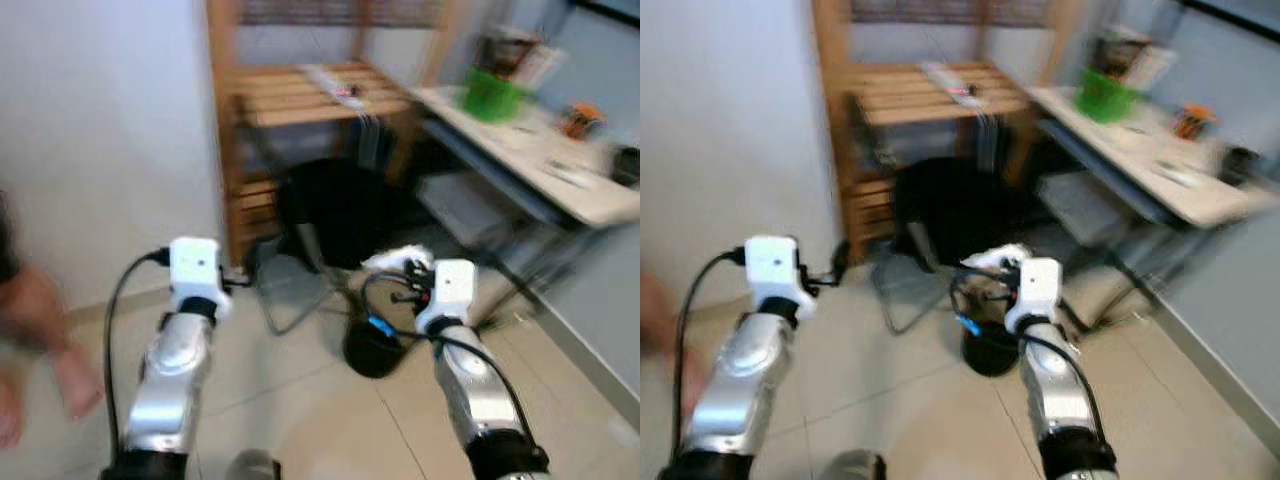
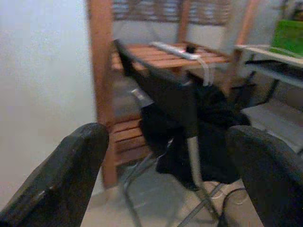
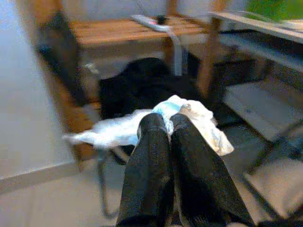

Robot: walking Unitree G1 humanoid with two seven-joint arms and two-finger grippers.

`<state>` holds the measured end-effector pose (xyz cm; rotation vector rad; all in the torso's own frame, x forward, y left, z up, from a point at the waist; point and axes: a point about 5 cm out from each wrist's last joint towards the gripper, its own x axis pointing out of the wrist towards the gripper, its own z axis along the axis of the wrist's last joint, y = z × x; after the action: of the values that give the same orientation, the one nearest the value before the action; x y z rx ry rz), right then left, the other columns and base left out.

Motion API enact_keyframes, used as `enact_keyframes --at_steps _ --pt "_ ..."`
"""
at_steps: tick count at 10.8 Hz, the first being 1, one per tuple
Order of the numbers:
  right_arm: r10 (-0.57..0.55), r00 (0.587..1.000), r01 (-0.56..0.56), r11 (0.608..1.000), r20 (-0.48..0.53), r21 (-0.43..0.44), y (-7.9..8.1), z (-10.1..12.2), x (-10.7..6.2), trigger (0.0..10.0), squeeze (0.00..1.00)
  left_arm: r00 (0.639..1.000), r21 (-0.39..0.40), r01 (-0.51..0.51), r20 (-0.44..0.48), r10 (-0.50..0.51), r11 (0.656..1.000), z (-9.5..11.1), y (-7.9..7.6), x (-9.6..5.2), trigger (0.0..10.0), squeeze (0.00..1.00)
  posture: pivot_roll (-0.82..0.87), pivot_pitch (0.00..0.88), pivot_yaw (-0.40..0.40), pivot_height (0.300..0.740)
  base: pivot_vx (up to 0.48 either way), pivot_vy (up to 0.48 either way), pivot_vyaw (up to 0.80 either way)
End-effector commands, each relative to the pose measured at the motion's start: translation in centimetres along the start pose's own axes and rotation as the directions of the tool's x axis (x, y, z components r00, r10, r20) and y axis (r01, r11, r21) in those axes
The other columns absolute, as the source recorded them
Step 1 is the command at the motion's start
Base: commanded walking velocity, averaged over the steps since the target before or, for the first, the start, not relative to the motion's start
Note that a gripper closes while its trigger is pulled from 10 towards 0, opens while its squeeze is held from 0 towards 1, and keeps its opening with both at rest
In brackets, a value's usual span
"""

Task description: Clean up the room

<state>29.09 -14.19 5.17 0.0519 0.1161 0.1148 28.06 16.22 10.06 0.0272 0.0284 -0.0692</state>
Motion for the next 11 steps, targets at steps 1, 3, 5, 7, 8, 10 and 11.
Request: enact_keyframes --at_steps 1,3,5,7,8,10,11 --pt "-0.032 0.999 0.032 0.999 0.006 -0.004 -1.0 0.1 -0.1 10.0 0.00 0.999 0.002 0.049 0.005 -0.049 0.999 0.2 -1.0 0.2 10.0 0.00 0.14 0.000 -0.088 0.726 0.000 0.000 -0.74" --pt "-0.038 0.999 0.038 0.999 0.008 -0.015 -1.1 0.1 -0.1 10.0 0.00 0.997 0.006 0.074 0.007 -0.074 0.997 0.1 -1.4 0.0 10.0 0.00 0.15 0.000 -0.090 0.726 0.000 0.000 -0.80" --pt "-0.045 0.999 0.045 0.999 0.008 -0.010 -1.1 -0.1 -0.3 10.0 0.00 0.995 0.007 0.098 -0.006 -0.098 0.995 -0.3 -1.7 -0.2 10.0 0.00 0.15 0.000 -0.090 0.726 0.000 0.000 -0.80" --pt "-0.040 0.999 0.041 0.999 0.007 -0.005 -0.7 -0.4 -0.6 10.0 0.00 0.994 0.034 0.111 -0.007 -0.111 0.993 -0.3 -2.2 -0.3 10.0 0.00 0.15 0.000 -0.090 0.726 0.000 0.000 -0.78" --pt "-0.044 0.999 0.044 0.999 0.012 -0.011 -0.6 -0.4 -0.7 10.0 0.00 0.994 0.042 0.106 -0.010 -0.106 0.993 -0.4 -2.1 -0.3 10.0 0.00 0.14 0.000 -0.090 0.726 0.000 0.000 -0.77" --pt "-0.042 0.999 0.042 0.999 0.014 -0.017 -0.7 -0.4 -0.7 10.0 0.00 0.996 0.017 0.086 0.016 -0.086 0.996 -0.1 -2.0 -0.3 10.0 0.00 0.14 0.000 -0.095 0.726 0.000 0.461 0.00" --pt "-0.033 0.999 0.034 0.999 0.013 -0.022 -0.7 -0.3 -0.7 10.0 0.00 0.996 0.025 0.087 0.025 -0.088 0.996 0.0 -2.0 -0.3 10.0 0.00 0.14 0.000 -0.097 0.726 0.000 0.446 0.00"
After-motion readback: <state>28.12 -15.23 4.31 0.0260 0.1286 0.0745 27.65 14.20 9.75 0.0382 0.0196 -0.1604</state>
